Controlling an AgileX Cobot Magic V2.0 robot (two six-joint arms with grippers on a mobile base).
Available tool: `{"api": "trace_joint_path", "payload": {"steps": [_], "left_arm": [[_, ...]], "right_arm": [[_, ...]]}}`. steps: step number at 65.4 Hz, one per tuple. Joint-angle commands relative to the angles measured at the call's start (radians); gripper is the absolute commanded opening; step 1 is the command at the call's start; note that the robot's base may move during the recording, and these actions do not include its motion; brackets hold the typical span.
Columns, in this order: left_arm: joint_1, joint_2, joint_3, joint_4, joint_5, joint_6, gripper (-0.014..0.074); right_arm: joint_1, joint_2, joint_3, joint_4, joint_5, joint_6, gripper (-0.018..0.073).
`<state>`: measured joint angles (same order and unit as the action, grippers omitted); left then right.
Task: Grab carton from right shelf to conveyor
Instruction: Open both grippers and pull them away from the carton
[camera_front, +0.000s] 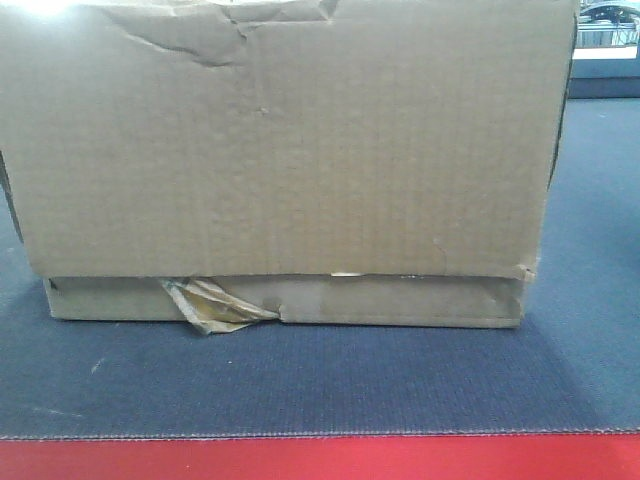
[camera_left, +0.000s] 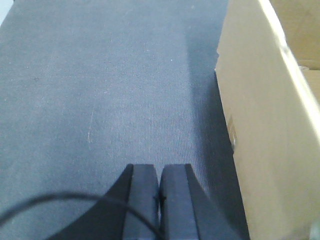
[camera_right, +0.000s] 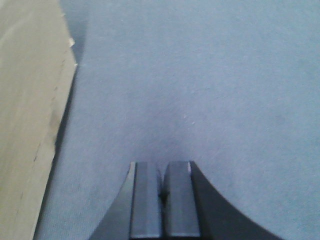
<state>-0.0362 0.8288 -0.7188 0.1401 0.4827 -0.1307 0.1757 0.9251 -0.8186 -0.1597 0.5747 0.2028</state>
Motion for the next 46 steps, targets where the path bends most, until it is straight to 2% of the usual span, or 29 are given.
{"api": "trace_joint_path", "payload": {"steps": [1,9,22,36,46], "left_arm": [[0.003,-0.092,0.102,-0.006,-0.115,0.001,0.0014],[0.003,-0.229,0.221,-0.007,-0.165,0.001,0.0014],[0.003,-0.424,0.315,-0.007,-0.153,0.001,0.0014],[0.003,-0.613,0.324,-0.007,-0.109,0.001,0.0014],[0.003,-0.705,0.324,-0.007,-0.107,0.001,0.0014]], "right_arm": [[-0.006,-0.101,0.111,-0.012,-0.107,0.002,-0.0057],[-0.006,-0.245,0.255,-0.012,-0.202,-0.001,-0.0057],[-0.006,-0.502,0.405,-0.012,-0.218,-0.01,-0.0057],[-0.004,-0.795,0.446,-0.012,-0.208,-0.017,-0.0057],[-0.004,-0.908,0.446,-0.012,-0.21,-0.018,-0.0057]]}}
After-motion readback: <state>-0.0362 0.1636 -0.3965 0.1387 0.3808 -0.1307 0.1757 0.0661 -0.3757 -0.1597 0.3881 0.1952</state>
